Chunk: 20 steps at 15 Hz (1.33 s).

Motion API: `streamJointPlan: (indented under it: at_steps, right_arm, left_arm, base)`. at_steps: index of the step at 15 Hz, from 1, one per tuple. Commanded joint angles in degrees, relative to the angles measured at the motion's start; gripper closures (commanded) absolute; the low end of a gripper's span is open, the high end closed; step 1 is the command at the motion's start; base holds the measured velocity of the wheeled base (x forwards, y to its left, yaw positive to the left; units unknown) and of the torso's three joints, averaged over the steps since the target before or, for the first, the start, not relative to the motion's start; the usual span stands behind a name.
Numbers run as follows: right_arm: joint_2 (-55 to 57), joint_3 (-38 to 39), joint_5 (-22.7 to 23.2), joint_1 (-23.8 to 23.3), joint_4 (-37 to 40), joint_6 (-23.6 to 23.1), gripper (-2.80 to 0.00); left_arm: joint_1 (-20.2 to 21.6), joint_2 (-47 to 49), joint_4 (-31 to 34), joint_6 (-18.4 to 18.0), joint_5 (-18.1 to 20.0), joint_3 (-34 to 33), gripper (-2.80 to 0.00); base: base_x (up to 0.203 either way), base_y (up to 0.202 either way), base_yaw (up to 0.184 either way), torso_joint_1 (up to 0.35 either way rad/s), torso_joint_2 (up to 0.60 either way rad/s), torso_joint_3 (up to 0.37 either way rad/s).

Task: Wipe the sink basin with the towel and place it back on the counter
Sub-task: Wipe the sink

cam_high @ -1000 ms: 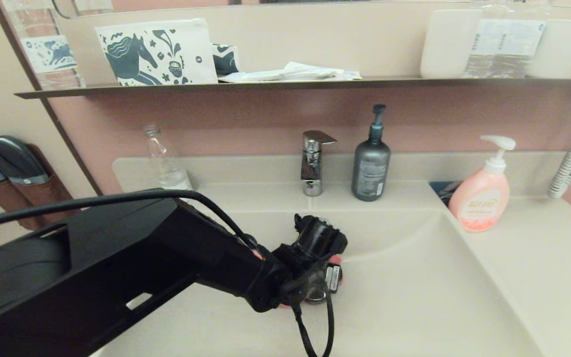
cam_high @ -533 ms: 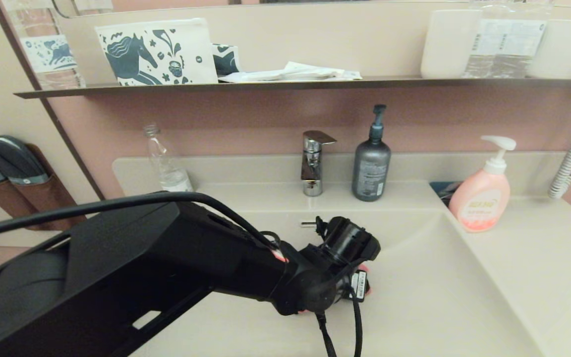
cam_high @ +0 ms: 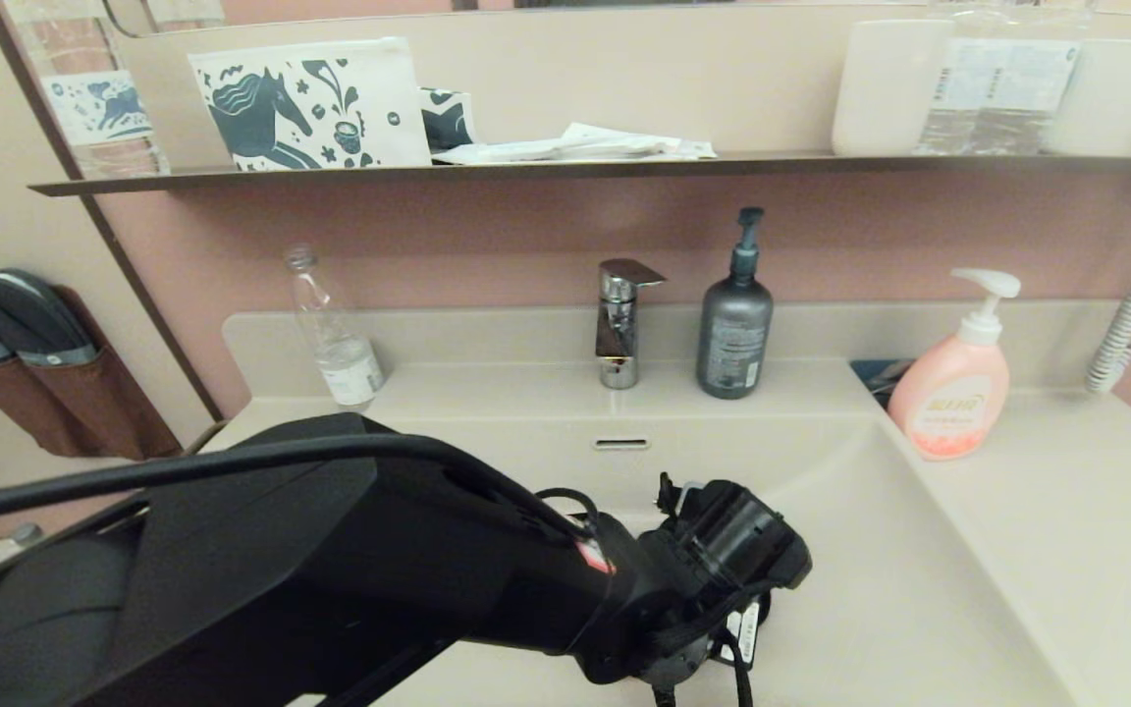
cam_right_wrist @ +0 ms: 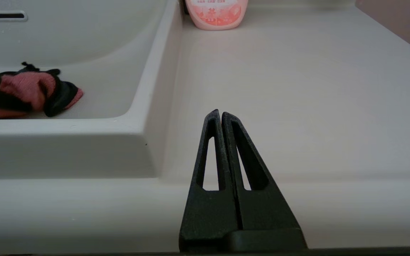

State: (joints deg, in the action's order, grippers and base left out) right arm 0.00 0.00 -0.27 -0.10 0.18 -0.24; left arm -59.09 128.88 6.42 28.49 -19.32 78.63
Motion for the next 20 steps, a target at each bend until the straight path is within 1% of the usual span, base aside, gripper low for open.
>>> streamJointPlan:
  at_steps: [1,3,6,8,10,11,13,14,16,17,18,19,20]
  right_arm:
    - [0.1,0.0,0.0,0.0,0.0,0.0,0.0]
    - [0.1,0.0,0.0,0.0,0.0,0.0,0.0]
    - [0.1,0.0,0.0,0.0,0.0,0.0,0.0]
    - [0.1,0.0,0.0,0.0,0.0,0.0,0.0]
    - [0.1,0.0,0.0,0.0,0.0,0.0,0.0]
    - [0.1,0.0,0.0,0.0,0.0,0.0,0.0]
    - [0.1,0.0,0.0,0.0,0.0,0.0,0.0]
    - [0.1,0.0,0.0,0.0,0.0,0.0,0.0]
    - [0.1,0.0,0.0,0.0,0.0,0.0,0.0]
    - [0.1,0.0,0.0,0.0,0.0,0.0,0.0]
    - [0.1,0.0,0.0,0.0,0.0,0.0,0.0]
    - [0.1,0.0,0.0,0.0,0.0,0.0,0.0]
    - [0.1,0.0,0.0,0.0,0.0,0.0,0.0]
  left_arm:
    - [-0.4,-1.1,5.3,1.2,-0.3,-1.0,0.0]
    - [0.0,-3.1,8.8,1.5,-0.6,-2.6,0.0]
    - [2.2,-7.3,10.1,0.5,-0.6,-7.3,0.0]
    - [4.7,-10.2,10.0,-2.0,-0.7,-11.4,0.0]
    - [8.2,-13.9,9.8,-5.3,-1.3,-14.5,0.0]
    - [10.0,-16.0,9.5,-7.2,-2.1,-15.4,0.0]
    - [12.6,-20.5,9.1,-8.9,-2.7,-15.3,0.0]
    - [13.3,-22.8,8.7,-9.1,-3.0,-14.5,0.0]
    - [13.7,-27.1,5.4,-9.8,-5.3,-13.6,0.0]
    - [13.8,-29.0,3.5,-11.9,-6.0,-13.5,0.0]
    - [13.5,-30.2,2.6,-12.9,-6.2,-13.5,0.0]
    - [12.8,-30.3,2.2,-12.5,-6.5,-13.5,0.0]
    - [12.2,-30.2,1.7,-11.1,-7.4,-13.5,0.0]
  base:
    - [0.0,0.0,0.0,0.0,0.0,0.0]
    - [0.0,0.0,0.0,0.0,0.0,0.0]
    - [0.0,0.0,0.0,0.0,0.0,0.0]
    - [0.0,0.0,0.0,0.0,0.0,0.0]
    - [0.0,0.0,0.0,0.0,0.0,0.0]
    - [0.0,0.0,0.0,0.0,0.0,0.0]
    - [0.0,0.0,0.0,0.0,0.0,0.0]
    - [0.0,0.0,0.0,0.0,0.0,0.0]
    - [0.0,0.0,0.0,0.0,0.0,0.0]
    - [0.0,0.0,0.0,0.0,0.0,0.0]
    - [0.0,0.0,0.0,0.0,0.0,0.0]
    - [0.0,0.0,0.0,0.0,0.0,0.0]
    - [0.0,0.0,0.0,0.0,0.0,0.0]
